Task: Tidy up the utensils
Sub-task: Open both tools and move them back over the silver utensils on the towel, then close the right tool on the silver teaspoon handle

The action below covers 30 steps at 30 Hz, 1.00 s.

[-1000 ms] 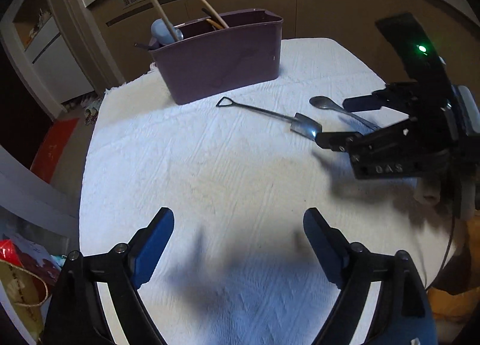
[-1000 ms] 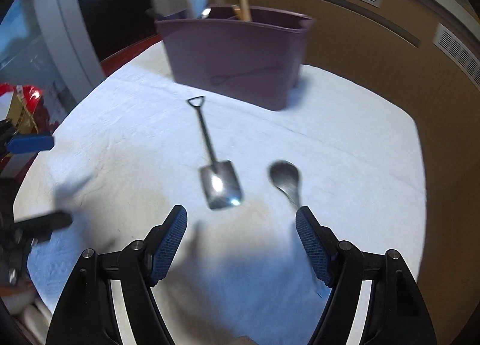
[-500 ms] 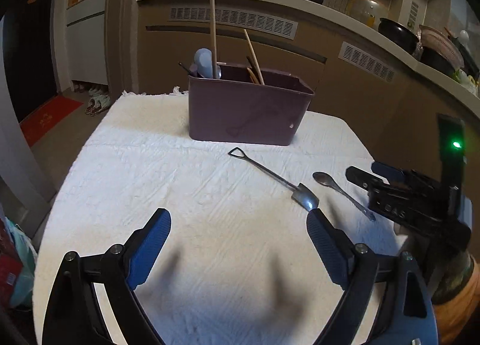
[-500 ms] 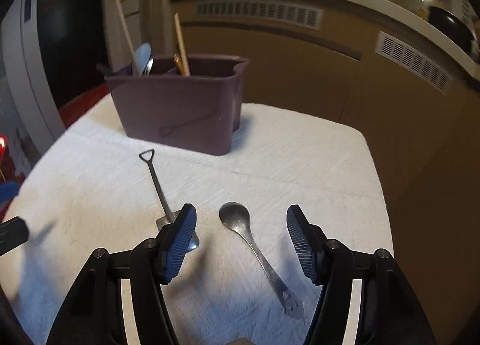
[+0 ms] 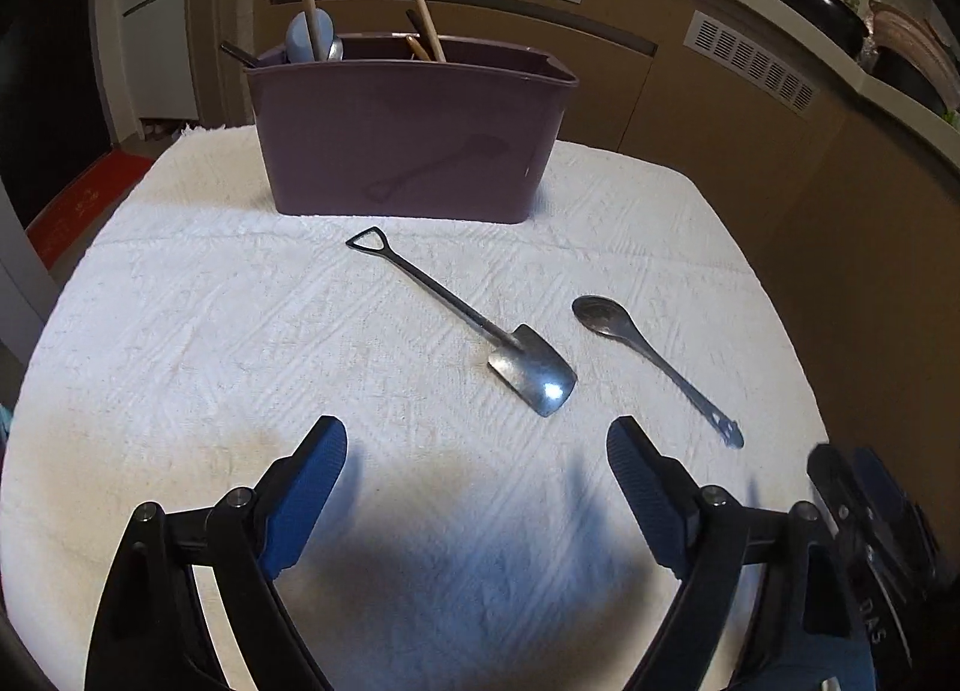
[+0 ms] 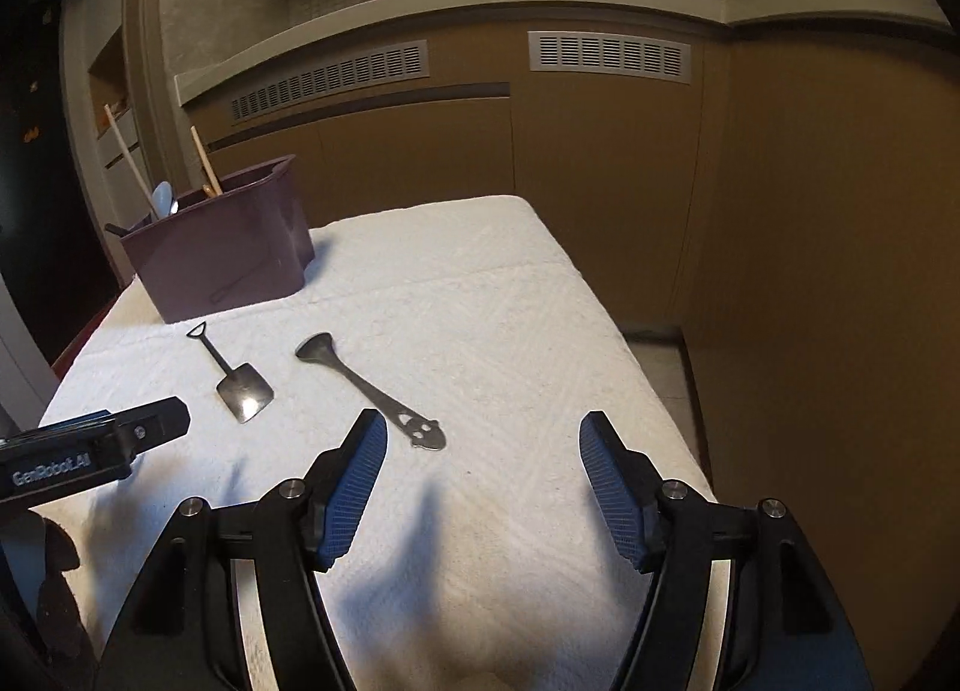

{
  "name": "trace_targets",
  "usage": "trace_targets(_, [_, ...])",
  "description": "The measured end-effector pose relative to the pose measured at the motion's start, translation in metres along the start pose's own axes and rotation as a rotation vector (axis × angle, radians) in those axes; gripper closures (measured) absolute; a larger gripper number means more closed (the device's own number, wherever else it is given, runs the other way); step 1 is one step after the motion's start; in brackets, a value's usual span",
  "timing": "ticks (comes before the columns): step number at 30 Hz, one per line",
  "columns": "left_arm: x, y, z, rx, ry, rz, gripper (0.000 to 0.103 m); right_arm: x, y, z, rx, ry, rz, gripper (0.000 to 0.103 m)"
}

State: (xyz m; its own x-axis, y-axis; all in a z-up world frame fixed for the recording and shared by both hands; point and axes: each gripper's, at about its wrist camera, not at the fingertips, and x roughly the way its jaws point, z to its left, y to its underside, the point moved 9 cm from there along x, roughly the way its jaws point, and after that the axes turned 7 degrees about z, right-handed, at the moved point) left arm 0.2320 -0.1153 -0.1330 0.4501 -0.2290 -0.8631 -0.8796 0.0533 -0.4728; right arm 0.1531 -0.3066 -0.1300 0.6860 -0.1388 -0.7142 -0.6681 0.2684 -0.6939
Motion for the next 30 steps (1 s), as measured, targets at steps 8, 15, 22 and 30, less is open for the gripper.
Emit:
trace_targets(8, [0.039,-0.012,-0.013,-0.071,-0.068,0.073,0.031,-0.023,0.003,-0.021,0.067,-0.033,-0.078,0.034])
trace_targets(15, [0.055,-0.026,-0.023,-0.027,-0.160,0.064,0.031,-0.025,0.004,-0.023,0.070,-0.050,-0.081,0.033])
trace_targets(22, [0.042,-0.024,-0.022,0.101,-0.111,0.024,0.073,-0.023,0.006,-0.023,0.065,-0.044,-0.066,0.032])
trace_targets(30, [0.006,-0.007,0.006,0.184,-0.068,0.006,0.092,-0.016,0.001,-0.002,-0.065,-0.091,-0.014,0.032])
